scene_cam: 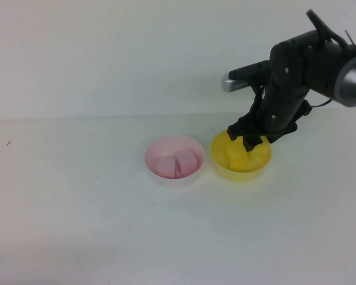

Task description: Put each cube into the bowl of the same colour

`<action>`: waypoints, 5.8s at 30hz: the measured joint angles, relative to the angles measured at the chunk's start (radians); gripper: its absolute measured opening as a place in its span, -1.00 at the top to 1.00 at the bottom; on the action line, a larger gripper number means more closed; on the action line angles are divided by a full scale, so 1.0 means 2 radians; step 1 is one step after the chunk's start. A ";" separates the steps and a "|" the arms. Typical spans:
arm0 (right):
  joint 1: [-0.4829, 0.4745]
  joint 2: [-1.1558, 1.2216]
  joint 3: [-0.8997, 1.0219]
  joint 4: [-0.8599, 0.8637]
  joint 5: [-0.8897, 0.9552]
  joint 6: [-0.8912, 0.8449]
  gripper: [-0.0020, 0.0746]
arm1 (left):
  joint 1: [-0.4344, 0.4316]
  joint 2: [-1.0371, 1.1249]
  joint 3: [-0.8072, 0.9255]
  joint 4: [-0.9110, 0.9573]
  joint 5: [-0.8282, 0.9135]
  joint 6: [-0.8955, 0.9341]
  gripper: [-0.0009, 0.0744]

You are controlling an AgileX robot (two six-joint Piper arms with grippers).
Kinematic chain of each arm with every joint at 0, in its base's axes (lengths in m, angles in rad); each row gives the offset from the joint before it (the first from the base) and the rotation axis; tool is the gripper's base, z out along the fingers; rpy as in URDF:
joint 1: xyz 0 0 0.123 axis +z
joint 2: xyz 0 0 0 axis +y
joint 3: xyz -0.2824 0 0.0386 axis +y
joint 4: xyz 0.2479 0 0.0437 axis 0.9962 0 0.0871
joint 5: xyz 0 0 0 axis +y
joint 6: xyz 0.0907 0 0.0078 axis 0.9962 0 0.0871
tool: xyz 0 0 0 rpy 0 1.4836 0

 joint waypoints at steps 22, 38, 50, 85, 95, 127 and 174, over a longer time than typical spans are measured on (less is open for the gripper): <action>0.000 -0.025 -0.050 -0.009 0.051 -0.025 0.93 | 0.000 0.000 0.000 0.000 0.000 0.000 0.98; 0.000 -0.292 0.082 -0.014 0.070 -0.014 0.95 | 0.000 0.000 0.000 0.000 0.000 0.000 0.98; 0.000 -0.541 0.326 -0.015 0.022 0.010 0.95 | 0.000 0.001 0.000 0.000 0.000 0.000 0.98; 0.000 -0.758 0.476 -0.124 0.008 0.002 0.95 | 0.000 0.001 0.000 0.007 0.000 0.000 0.98; -0.089 -0.874 0.649 -0.016 -0.299 0.002 0.95 | 0.000 0.001 0.000 0.011 0.000 0.000 0.98; -0.225 -1.089 0.941 0.058 -0.302 0.002 0.95 | 0.000 0.001 0.000 0.011 0.000 0.000 0.98; -0.225 -1.089 0.941 -0.008 -0.299 -0.013 0.95 | 0.000 0.001 0.000 0.011 0.000 0.000 0.98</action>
